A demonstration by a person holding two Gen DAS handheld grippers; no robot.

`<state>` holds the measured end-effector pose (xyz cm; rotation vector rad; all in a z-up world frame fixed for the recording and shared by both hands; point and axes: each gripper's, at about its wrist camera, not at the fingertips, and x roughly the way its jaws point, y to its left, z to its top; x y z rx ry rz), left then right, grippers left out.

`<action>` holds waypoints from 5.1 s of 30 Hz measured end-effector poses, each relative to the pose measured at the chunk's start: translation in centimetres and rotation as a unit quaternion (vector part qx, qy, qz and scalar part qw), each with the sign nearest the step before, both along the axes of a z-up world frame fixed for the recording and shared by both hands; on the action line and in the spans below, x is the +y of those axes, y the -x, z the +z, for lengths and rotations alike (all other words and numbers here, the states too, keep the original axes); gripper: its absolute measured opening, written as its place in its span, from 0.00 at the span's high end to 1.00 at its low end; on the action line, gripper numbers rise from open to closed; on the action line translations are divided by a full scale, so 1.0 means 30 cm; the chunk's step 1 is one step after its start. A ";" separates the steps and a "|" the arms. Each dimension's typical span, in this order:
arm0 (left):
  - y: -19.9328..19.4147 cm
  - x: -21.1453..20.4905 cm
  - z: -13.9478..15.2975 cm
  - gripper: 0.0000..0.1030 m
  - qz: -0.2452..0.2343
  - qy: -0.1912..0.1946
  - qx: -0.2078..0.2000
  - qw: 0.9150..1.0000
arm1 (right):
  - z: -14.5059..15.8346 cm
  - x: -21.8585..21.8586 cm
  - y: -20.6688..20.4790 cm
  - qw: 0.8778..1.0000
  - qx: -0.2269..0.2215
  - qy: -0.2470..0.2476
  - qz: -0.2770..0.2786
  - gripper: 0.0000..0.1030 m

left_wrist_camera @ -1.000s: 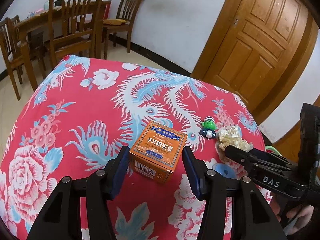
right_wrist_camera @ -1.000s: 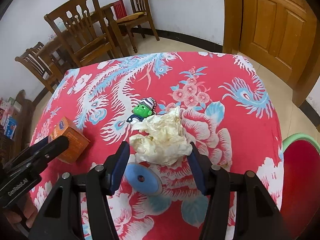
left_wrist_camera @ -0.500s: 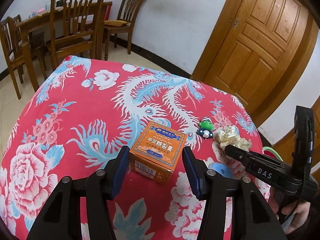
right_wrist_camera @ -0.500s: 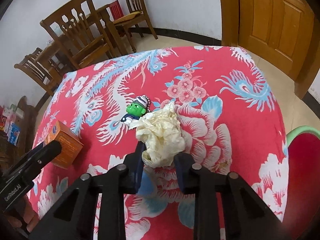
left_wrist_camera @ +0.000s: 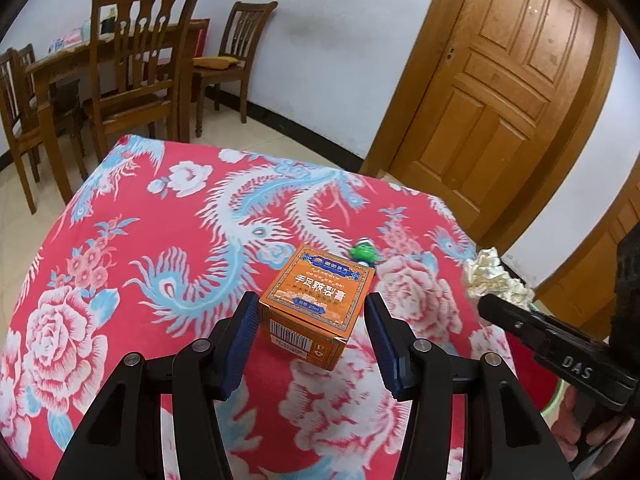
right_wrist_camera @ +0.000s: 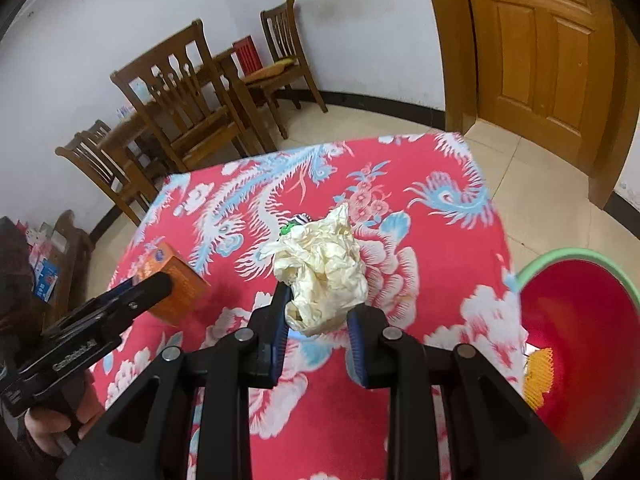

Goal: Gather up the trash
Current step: 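Grasp the orange box with the left tool while the right tool grasps the crumpled paper, then carry the orange box and crumpled paper over the red bucket with both tools, then open the left tool to drop the box while the right tool drops the paper, then move both tools back over the table toward the green toy and blue disc, then close the left tool on the green toy figure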

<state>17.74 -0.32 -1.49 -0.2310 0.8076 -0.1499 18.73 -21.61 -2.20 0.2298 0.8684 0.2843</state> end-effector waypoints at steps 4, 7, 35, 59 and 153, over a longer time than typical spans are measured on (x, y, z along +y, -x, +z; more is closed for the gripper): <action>0.016 -0.039 0.022 0.47 -0.010 -0.001 -0.005 1.000 | 0.050 -0.047 0.054 1.000 -0.017 -0.004 -0.008 0.71; 0.028 -0.064 0.035 0.47 -0.016 0.001 -0.008 1.000 | 0.078 -0.078 0.084 0.999 -0.027 -0.005 -0.016 0.71; 0.138 -0.475 0.129 0.48 -0.143 -0.007 -0.039 0.989 | 0.090 -0.497 0.347 0.989 -0.039 -0.021 -0.144 0.71; 0.126 -0.864 -0.061 0.48 -0.255 -0.037 0.003 0.966 | -0.119 -0.774 0.395 0.974 0.026 -0.053 -0.217 0.67; -0.319 -0.259 -0.174 0.77 -0.061 -0.046 0.033 0.996 | -0.057 -0.447 0.228 0.988 0.024 -0.022 -0.153 0.55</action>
